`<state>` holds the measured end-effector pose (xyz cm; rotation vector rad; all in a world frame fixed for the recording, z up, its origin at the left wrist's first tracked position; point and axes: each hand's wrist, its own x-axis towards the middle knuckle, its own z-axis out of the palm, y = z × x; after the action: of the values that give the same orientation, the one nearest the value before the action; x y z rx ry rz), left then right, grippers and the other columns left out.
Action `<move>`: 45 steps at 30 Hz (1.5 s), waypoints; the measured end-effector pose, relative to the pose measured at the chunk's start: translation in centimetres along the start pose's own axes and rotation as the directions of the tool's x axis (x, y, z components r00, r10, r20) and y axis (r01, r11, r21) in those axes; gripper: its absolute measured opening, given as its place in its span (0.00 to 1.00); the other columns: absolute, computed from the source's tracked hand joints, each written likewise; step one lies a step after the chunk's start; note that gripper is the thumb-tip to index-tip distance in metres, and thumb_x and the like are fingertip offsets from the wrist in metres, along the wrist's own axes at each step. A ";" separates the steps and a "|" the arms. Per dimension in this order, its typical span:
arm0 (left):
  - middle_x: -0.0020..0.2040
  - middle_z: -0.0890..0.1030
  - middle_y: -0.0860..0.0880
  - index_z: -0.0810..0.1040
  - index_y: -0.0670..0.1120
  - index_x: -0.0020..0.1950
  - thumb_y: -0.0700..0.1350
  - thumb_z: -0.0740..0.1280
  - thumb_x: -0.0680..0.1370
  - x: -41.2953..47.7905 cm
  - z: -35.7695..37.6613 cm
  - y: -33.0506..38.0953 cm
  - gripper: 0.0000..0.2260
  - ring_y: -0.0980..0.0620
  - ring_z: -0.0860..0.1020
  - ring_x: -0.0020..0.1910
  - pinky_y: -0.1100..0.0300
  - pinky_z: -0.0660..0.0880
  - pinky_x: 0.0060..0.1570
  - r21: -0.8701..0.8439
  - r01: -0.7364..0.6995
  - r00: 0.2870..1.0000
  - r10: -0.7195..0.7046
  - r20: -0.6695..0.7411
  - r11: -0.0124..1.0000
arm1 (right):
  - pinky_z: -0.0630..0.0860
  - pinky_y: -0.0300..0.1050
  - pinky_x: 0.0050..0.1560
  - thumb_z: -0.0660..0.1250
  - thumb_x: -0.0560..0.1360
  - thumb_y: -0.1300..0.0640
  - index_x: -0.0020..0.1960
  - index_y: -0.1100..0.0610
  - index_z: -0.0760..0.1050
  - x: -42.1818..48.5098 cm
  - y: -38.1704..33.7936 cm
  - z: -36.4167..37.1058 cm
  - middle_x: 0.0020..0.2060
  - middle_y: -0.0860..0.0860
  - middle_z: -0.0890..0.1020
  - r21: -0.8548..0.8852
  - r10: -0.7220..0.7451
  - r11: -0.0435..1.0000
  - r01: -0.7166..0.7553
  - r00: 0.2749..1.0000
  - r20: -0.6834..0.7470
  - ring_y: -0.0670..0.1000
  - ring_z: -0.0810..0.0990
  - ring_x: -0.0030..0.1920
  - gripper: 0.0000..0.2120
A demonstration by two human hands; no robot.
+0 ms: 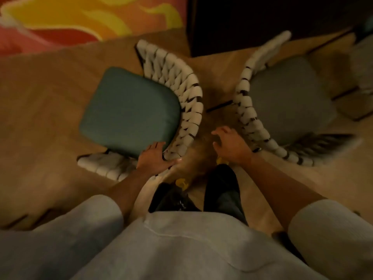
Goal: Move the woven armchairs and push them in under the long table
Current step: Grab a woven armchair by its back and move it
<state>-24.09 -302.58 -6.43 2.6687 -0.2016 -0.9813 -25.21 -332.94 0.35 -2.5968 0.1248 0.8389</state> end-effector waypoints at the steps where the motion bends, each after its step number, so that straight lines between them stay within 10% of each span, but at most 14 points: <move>1: 0.75 0.70 0.47 0.63 0.51 0.78 0.86 0.57 0.61 0.1 1.0 -0.3 0.55 0.44 0.70 0.73 0.43 0.72 0.68 -0.016 0.061 0.998 -0.061 0.009 0.998 | 0.69 0.61 0.71 0.66 0.79 0.53 0.75 0.51 0.69 1.6 0.1 -0.6 0.76 0.55 0.66 -0.081 -0.050 0.996 0.048 0.998 -0.024 0.61 0.65 0.75 0.25; 11: 0.61 0.81 0.54 0.73 0.60 0.67 0.85 0.54 0.62 -1.4 8.7 3.1 0.43 0.48 0.80 0.58 0.47 0.75 0.57 -0.080 0.371 0.912 -0.379 -0.158 0.925 | 0.54 0.67 0.79 0.79 0.68 0.57 0.83 0.42 0.48 15.2 1.8 -0.5 0.80 0.59 0.31 -0.464 -0.359 0.808 0.364 0.928 0.103 0.67 0.37 0.81 0.54; 19: 0.56 0.83 0.54 0.74 0.63 0.69 0.72 0.52 0.66 -1.4 10.4 7.6 0.34 0.50 0.81 0.52 0.50 0.70 0.59 -0.160 0.542 0.829 -0.556 -0.058 0.825 | 0.44 0.70 0.74 0.85 0.63 0.49 0.82 0.39 0.50 19.5 -1.7 -1.0 0.73 0.51 0.17 -0.581 -0.192 0.727 0.366 0.921 0.340 0.77 0.24 0.71 0.60; 23: 0.56 0.82 0.53 0.73 0.62 0.71 0.64 0.59 0.68 -0.4 8.7 7.5 0.30 0.49 0.80 0.54 0.49 0.69 0.63 -0.179 0.569 0.816 -0.578 0.003 0.803 | 0.56 0.71 0.77 0.81 0.69 0.55 0.79 0.40 0.60 21.2 -2.7 -1.5 0.74 0.51 0.19 -0.629 -0.240 0.660 0.411 0.909 0.341 0.77 0.25 0.72 0.47; 35: 0.55 0.82 0.53 0.76 0.58 0.66 0.59 0.63 0.73 6.6 3.2 4.7 0.22 0.50 0.80 0.55 0.50 0.68 0.59 -0.238 0.612 0.771 -0.636 -0.037 0.755 | 0.45 0.74 0.77 0.80 0.67 0.49 0.75 0.42 0.68 31.2 -10.2 -5.0 0.80 0.55 0.30 -0.816 -0.359 0.347 0.461 0.870 0.339 0.79 0.27 0.73 0.39; 40: 0.61 0.81 0.51 0.74 0.58 0.69 0.64 0.62 0.72 9.4 0.5 2.7 0.26 0.49 0.78 0.61 0.47 0.67 0.65 -0.296 0.607 0.770 -0.637 -0.008 0.738 | 0.36 0.71 0.76 0.73 0.67 0.32 0.76 0.39 0.67 35.8 -14.9 -7.1 0.83 0.58 0.43 -0.864 -0.482 -0.060 0.500 0.743 0.464 0.71 0.27 0.76 0.39; 45: 0.64 0.80 0.51 0.73 0.57 0.70 0.64 0.63 0.72 11.1 -0.9 1.7 0.28 0.48 0.77 0.63 0.47 0.67 0.67 -0.308 0.616 0.761 -0.648 -0.005 0.725 | 0.37 0.70 0.77 0.79 0.61 0.39 0.71 0.46 0.75 38.9 -17.6 -8.0 0.73 0.53 0.73 -0.801 -0.480 -0.141 0.582 0.667 0.570 0.66 0.51 0.81 0.40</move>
<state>-15.10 -306.50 -12.02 2.5208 0.8830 -0.9252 14.47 -318.56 -10.00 -3.0250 -2.2278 0.7313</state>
